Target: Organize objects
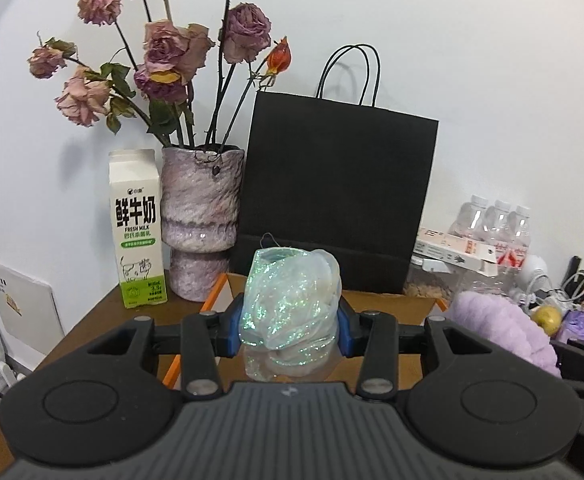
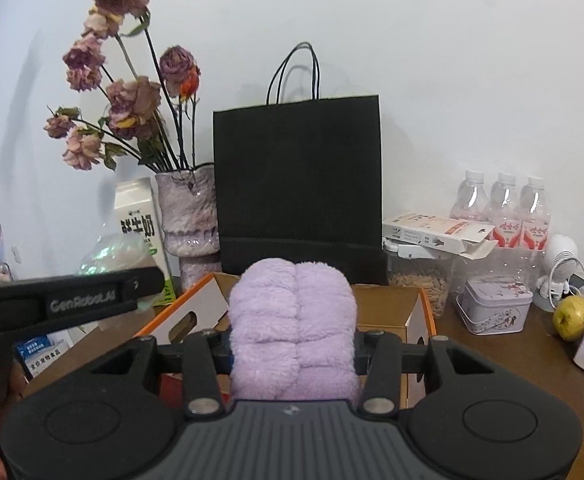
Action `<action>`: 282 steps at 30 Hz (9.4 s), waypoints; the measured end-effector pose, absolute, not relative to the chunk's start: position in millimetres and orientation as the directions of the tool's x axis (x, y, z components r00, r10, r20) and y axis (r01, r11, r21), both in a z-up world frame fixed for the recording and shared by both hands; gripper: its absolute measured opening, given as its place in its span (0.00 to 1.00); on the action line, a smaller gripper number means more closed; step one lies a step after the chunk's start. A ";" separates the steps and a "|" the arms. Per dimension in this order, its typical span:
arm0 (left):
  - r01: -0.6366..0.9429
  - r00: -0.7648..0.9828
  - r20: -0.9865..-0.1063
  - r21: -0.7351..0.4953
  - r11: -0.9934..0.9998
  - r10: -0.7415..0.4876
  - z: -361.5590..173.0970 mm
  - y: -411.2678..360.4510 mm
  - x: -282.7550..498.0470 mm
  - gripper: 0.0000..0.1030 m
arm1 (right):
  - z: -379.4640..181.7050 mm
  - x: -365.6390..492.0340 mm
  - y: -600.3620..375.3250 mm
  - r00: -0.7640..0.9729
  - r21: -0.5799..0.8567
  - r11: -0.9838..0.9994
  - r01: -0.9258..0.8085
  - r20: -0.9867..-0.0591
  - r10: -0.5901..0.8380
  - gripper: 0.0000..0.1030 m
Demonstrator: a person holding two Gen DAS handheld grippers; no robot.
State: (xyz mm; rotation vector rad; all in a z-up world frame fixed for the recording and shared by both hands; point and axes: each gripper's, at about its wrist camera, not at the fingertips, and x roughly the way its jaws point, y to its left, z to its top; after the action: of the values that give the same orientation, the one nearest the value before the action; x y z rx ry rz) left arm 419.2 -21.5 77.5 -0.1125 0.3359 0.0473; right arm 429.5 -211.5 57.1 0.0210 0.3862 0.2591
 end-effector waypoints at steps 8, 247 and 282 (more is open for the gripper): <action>-0.114 0.929 -0.360 -0.054 0.992 0.087 55.8 -30.9 457.8 0.43 | 34.7 471.2 -214.7 0.877 0.081 0.973 -0.217 -0.421 0.231 0.42; 0.034 0.920 -0.388 -0.052 0.998 -0.052 17.0 -6.6 159.4 0.40 | -19.6 163.4 -250.0 0.946 0.092 0.963 -0.255 -0.183 0.268 0.06; 0.036 0.944 -0.324 -0.073 0.997 -0.058 60.8 -11.2 277.7 0.40 | 26.2 272.2 -222.0 0.913 0.112 0.938 -0.327 -0.216 0.345 0.06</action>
State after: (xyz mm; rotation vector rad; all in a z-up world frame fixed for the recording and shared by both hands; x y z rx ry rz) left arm 277.7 -11.2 60.8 -0.0661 0.3323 -0.0483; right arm 272.2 -222.0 26.2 0.0738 0.2359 0.3464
